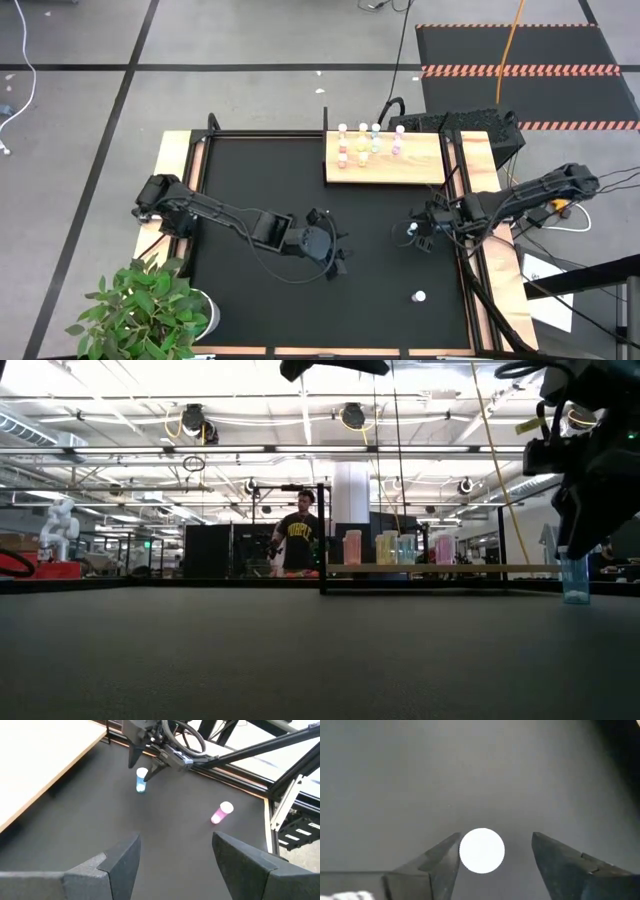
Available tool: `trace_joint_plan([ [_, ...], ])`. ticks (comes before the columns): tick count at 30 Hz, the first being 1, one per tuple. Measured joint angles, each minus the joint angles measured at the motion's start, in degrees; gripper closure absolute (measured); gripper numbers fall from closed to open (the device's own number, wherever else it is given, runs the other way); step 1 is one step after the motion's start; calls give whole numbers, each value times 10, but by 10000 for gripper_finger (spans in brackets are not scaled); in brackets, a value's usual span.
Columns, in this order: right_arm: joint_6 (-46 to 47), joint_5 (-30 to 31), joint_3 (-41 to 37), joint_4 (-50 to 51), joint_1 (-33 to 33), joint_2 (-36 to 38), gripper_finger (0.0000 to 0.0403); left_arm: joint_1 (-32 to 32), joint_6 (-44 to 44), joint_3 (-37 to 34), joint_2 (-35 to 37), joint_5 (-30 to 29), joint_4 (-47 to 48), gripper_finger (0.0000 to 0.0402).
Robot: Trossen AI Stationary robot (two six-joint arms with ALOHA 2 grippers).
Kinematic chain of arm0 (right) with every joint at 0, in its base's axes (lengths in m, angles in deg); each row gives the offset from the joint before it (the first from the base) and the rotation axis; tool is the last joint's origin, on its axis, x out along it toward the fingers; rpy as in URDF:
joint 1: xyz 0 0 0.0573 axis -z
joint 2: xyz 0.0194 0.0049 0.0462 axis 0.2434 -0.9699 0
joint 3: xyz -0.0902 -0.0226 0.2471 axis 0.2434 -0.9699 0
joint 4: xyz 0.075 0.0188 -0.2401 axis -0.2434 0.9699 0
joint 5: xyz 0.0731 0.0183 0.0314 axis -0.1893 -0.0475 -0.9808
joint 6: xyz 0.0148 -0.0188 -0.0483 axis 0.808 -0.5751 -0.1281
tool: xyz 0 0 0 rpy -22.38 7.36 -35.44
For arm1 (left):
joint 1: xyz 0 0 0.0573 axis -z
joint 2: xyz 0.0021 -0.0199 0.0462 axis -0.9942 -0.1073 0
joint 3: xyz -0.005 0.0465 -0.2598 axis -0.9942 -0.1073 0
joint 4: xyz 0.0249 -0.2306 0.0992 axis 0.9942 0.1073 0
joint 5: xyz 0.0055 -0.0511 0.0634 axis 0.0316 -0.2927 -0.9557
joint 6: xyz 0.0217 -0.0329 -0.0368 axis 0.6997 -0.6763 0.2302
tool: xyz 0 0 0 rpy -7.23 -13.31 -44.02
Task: Pick and place medicine bottles onto shelf by color
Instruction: Put the blue pill bottle aligned with the other blue pill bottles on the shelf
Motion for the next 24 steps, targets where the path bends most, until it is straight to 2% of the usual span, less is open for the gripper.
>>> trace_joint_plan([
  [15, 4, -28, 0, -9, 14, 0, 277, 2, 5, 0, 0, 0, 3, 153],
  [20, 29, -43, 6, -26, 14, 0, 288, 2, 20, 0, 0, 0, 7, 153],
  [24, 45, -44, 44, -34, 14, 0, 283, -1, 40, 0, 0, 0, 13, 153],
])
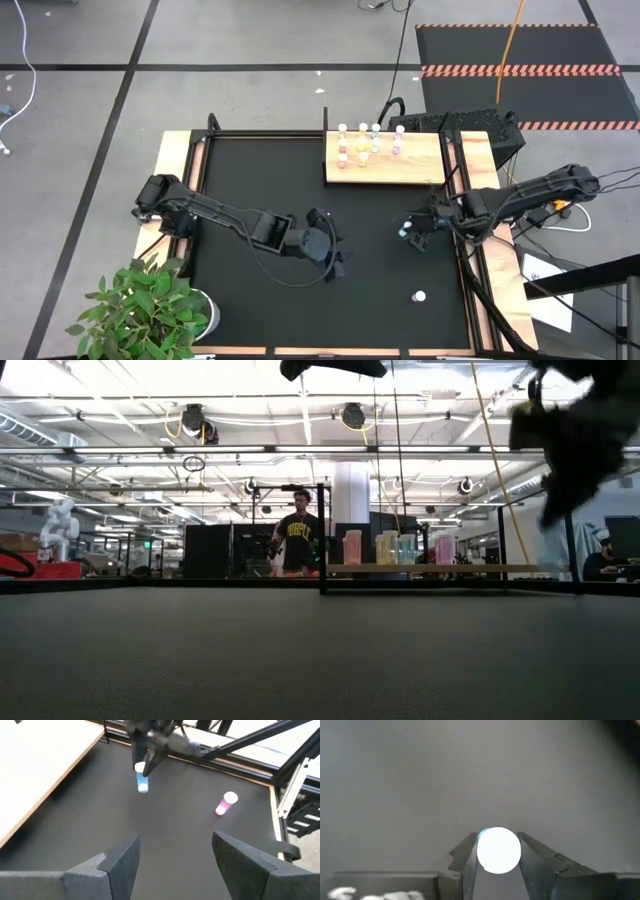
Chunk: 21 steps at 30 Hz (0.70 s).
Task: Pick and place medicine bottles onto shelf by color
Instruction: Put the blue pill bottle aligned with the other blue pill bottles on the shelf
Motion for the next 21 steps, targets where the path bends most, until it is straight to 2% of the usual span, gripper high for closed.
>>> trace_joint_plan([
  [4, -43, 1, 70, 6, 22, -9, 285, -19, -1, 0, 0, 0, 18, 153],
  [7, -92, 6, 129, 21, 66, -30, 286, -47, -13, 0, 0, 0, 37, 153],
  [11, -168, 15, 193, 39, 172, -82, 286, -97, -16, 0, 0, 0, 35, 153],
  [16, -334, -28, 262, 17, 312, -181, 286, -167, -32, 0, 0, 29, 9, 153],
  [21, -439, -28, 306, -9, 396, -280, 286, -215, -62, 1, 6, 41, -10, 153],
])
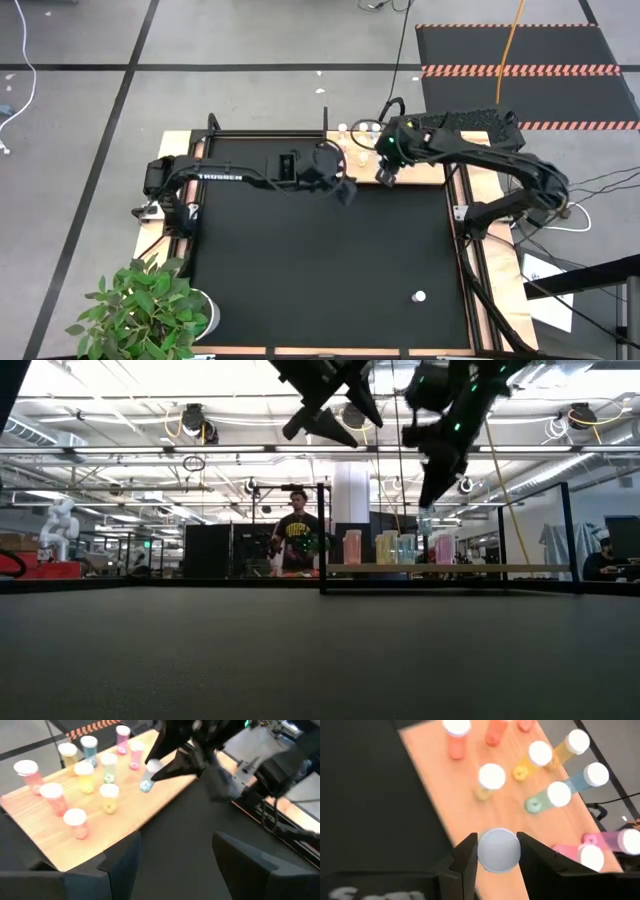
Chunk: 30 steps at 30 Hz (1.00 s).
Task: Pick and place medicine bottles onto shelf by color
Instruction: Put the blue pill bottle aligned with the other blue pill bottles on the shelf
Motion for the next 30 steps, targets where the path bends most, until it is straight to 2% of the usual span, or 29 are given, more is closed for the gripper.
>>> trace_joint_plan([
  [5, -45, -13, 1, -40, 35, -61, 286, -16, -1, 0, 2, 2, 4, 153],
  [10, -52, -31, 1, -64, 56, -98, 286, -22, 70, 0, 2, 4, 6, 153],
  [14, -53, -31, 1, -70, 66, -107, 286, -40, 107, 0, 2, 32, 10, 153],
  [20, -46, -31, 1, -79, 73, -106, 286, -63, 112, 0, 2, 82, 23, 153],
  [30, -30, -46, 1, -60, 72, -106, 286, -75, 128, 0, 2, 87, 34, 153],
])
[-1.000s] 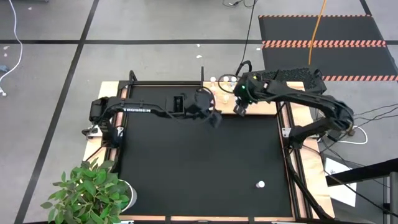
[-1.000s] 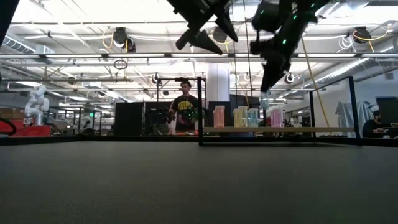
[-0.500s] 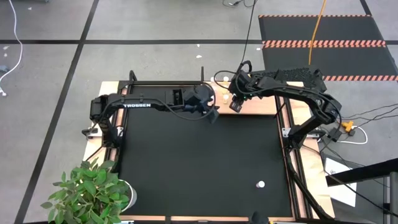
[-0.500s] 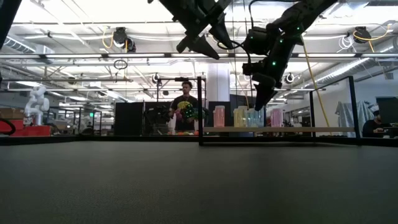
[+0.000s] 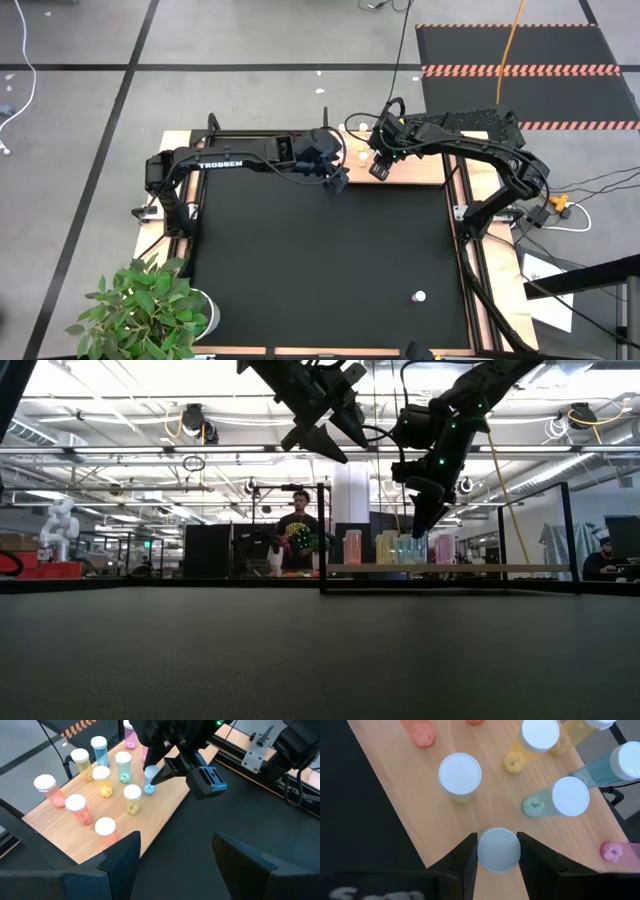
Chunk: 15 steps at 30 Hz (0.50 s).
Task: Pick and place medicine bottles onto shelf by color
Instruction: Put the blue pill bottle aligned with the other blue pill bottles on the shelf
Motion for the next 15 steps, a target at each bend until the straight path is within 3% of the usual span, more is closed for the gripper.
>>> trace_joint_plan([
  [7, 0, 0, 0, 0, 0, 0, 279, 0, 8, 0, 0, 0, 0, 153],
  [15, 0, 1, 0, -5, 0, 0, 210, 0, 8, 0, 0, 0, 0, 153],
])
